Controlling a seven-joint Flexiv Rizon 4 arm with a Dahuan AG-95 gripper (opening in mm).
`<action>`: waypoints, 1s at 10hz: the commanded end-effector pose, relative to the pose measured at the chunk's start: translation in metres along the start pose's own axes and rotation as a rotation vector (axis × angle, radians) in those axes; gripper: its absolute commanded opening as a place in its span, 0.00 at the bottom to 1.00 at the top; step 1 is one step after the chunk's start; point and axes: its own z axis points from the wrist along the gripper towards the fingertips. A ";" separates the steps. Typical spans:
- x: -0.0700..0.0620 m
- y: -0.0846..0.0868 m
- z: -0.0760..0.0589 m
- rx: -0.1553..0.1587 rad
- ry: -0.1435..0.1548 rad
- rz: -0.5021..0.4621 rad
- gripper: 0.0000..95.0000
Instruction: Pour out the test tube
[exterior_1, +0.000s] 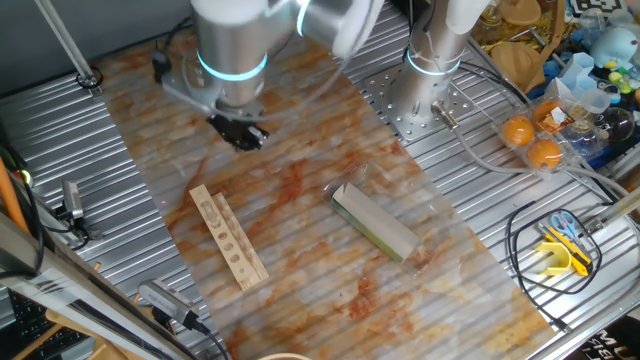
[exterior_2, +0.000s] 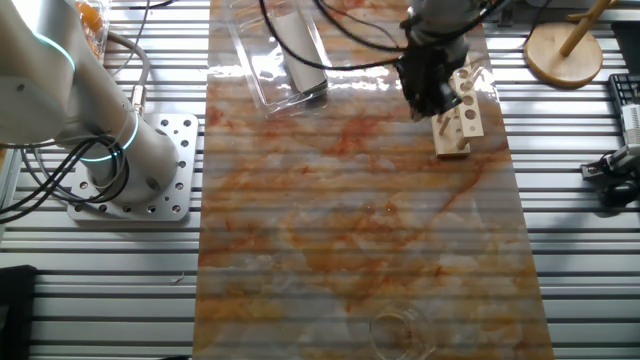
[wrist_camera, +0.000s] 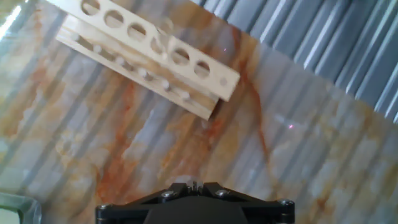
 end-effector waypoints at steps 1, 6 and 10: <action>-0.019 0.006 -0.003 0.053 0.047 -0.082 0.00; -0.026 0.013 -0.003 0.097 0.089 -0.178 0.00; -0.037 0.030 -0.005 0.127 0.115 -0.270 0.00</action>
